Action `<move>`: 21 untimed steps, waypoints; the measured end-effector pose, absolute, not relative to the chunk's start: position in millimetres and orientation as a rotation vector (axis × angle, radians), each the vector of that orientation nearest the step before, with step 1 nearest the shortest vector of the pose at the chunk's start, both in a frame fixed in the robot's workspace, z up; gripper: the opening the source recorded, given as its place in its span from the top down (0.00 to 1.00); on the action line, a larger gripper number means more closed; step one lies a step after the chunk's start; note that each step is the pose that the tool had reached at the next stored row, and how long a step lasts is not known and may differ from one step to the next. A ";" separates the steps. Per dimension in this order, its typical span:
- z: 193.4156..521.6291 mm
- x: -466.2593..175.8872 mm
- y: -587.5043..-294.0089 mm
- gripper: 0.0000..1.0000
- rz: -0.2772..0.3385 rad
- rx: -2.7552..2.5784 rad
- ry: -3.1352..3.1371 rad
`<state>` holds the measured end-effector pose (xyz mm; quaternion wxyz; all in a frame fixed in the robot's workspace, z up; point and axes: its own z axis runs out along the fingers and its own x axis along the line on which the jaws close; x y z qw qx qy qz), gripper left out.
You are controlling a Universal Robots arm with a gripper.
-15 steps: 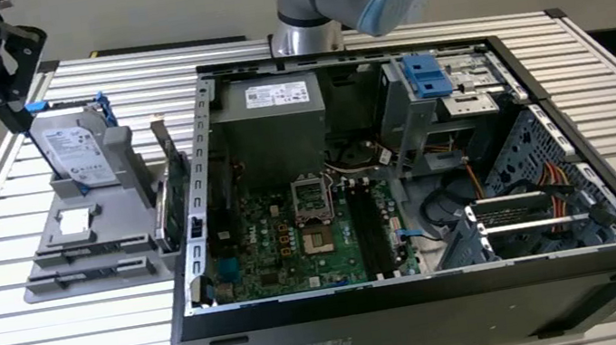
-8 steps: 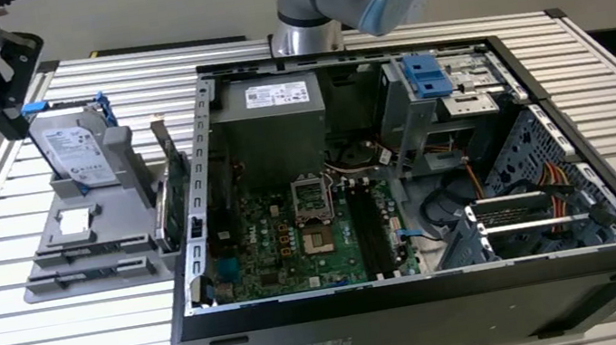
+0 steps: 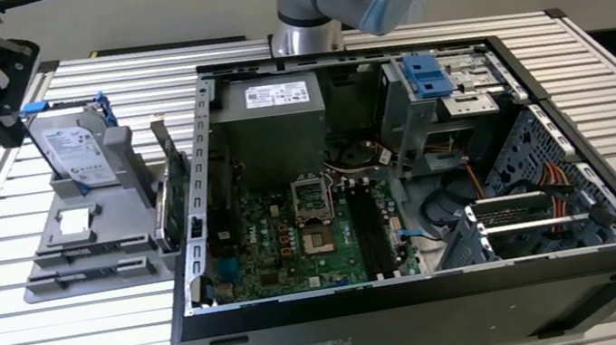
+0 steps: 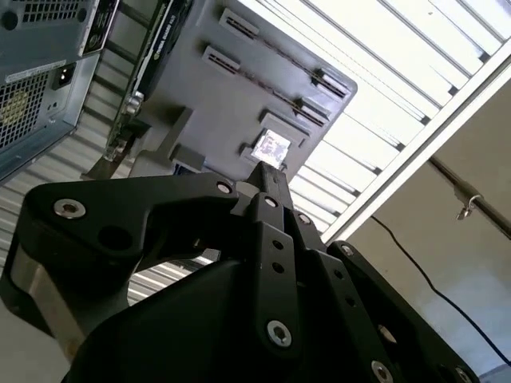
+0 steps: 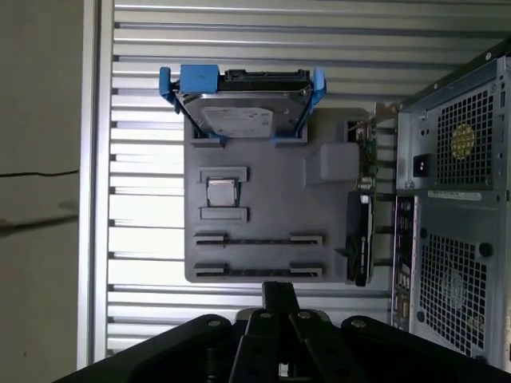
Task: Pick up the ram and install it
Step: 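Reach for the ram, then pick up the ram and move it above insertion slot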
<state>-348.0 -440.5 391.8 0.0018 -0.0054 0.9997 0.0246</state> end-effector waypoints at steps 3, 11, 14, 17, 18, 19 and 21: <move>391.8 -348.0 -444.2 1.00 0.077 -0.017 3.138; 391.8 -348.0 -453.6 1.00 0.078 -0.017 3.142; 391.8 -348.0 -456.9 1.00 0.078 -0.017 3.144; 391.7 -348.0 -460.2 1.00 0.078 -0.017 3.144; 391.7 -347.9 -461.1 1.00 0.078 -0.017 3.144; 391.7 -347.8 -462.0 1.00 0.078 -0.017 3.144; 391.7 -347.6 -463.7 1.00 0.078 -0.017 3.144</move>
